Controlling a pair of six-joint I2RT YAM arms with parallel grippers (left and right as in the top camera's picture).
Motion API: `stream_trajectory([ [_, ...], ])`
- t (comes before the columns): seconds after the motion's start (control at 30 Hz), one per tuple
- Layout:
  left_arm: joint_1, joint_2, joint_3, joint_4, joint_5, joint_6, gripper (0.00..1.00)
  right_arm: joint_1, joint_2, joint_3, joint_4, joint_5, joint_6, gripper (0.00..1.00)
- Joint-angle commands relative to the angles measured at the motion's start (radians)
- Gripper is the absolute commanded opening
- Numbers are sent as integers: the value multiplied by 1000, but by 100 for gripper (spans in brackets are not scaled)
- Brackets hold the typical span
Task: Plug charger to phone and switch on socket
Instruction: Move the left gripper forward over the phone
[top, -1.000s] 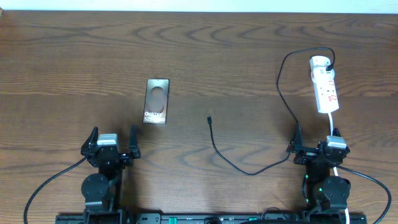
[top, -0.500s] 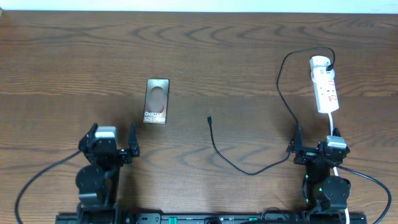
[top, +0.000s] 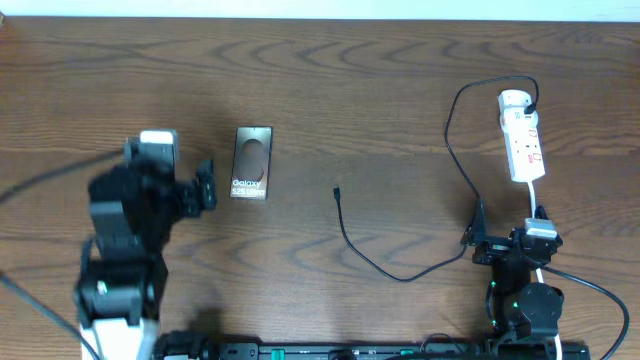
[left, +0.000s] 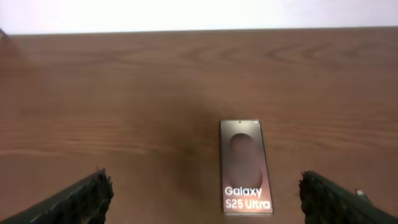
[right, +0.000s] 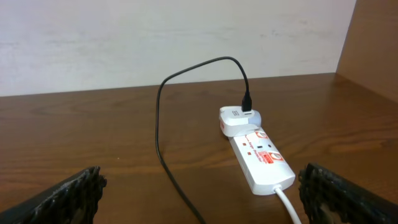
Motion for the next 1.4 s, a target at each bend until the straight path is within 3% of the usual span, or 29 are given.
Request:
stream_trajectory([
  [0.0,5,143,179,-95,13,10,93,9,-5,-2,-4,4,-11,99],
  [0.3,5,596,665,-476,58,10,93,9,-5,-2,-4,4,-11,99],
  [0.4,3,700,752,-535,105,9,93,9,-5,-2,-4,4,-11,99],
  [0.9,0,849,758,-423,176,-34,93,9,-5,-2,-4,4,-11,99],
  [1.13,-75,940,758,-411,-39,-101,93,9,-5,-2,-4,4,-11,99],
  [1.37,-146,1038,758,-414,-94,-182,93,9,-5,-2,-4,4,-11,99],
])
